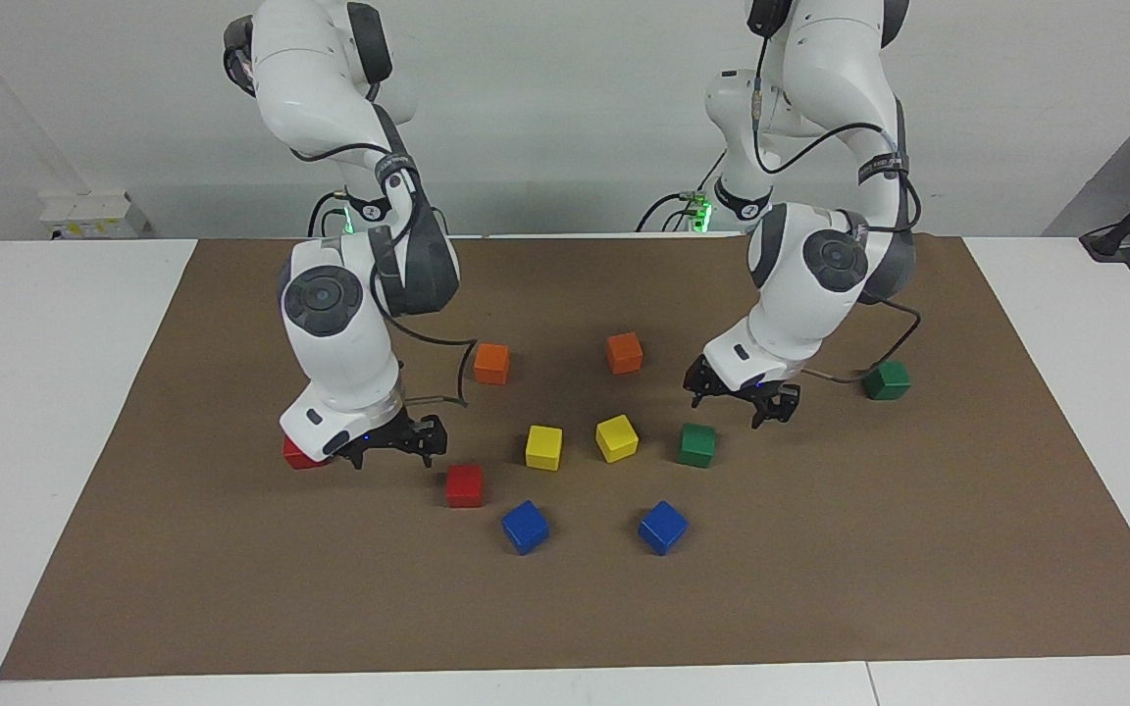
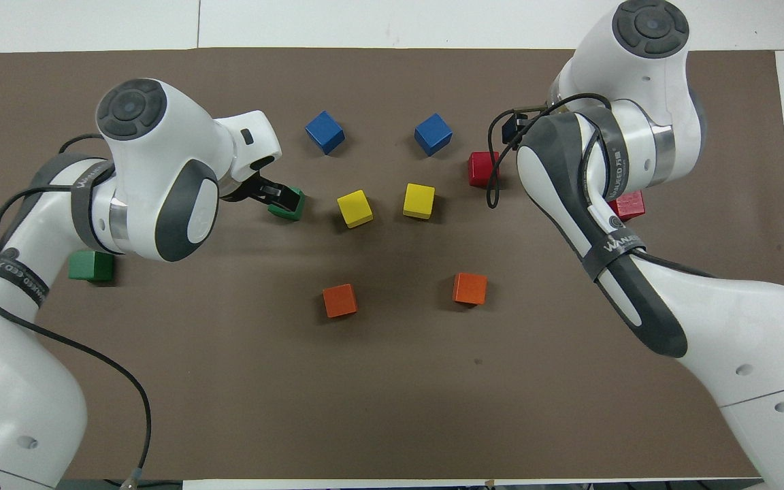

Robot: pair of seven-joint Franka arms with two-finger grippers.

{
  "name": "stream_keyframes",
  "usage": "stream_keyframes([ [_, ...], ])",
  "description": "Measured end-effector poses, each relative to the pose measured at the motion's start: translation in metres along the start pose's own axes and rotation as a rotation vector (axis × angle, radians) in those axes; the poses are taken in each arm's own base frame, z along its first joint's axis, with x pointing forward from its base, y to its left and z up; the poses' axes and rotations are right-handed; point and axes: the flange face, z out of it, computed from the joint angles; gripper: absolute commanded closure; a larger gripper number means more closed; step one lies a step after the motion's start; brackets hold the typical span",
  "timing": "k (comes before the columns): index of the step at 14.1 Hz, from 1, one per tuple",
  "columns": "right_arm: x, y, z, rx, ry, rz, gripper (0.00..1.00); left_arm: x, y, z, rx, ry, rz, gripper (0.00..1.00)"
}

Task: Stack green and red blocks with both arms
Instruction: 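Grasp the second green block with the left gripper while the right grasps red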

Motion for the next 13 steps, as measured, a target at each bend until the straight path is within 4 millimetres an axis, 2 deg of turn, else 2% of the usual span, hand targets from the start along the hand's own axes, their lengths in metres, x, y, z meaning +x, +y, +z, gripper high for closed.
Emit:
stream_keyframes([
  [3,0.004,-0.024,0.005,0.015,0.017,0.029,0.0,0.004,0.01,0.019,0.0,-0.009,0.016,0.0],
  [6,0.007,-0.039,0.012,0.029,0.047,0.024,0.0,0.005,0.015,0.033,0.0,-0.019,0.024,0.0],
  [9,0.009,-0.05,0.022,0.041,0.066,0.017,0.0,0.007,0.012,0.041,0.008,-0.012,0.024,0.0],
  [13,0.009,-0.065,0.031,0.061,0.096,0.003,0.0,-0.001,0.009,0.06,0.021,-0.016,0.026,0.0],
])
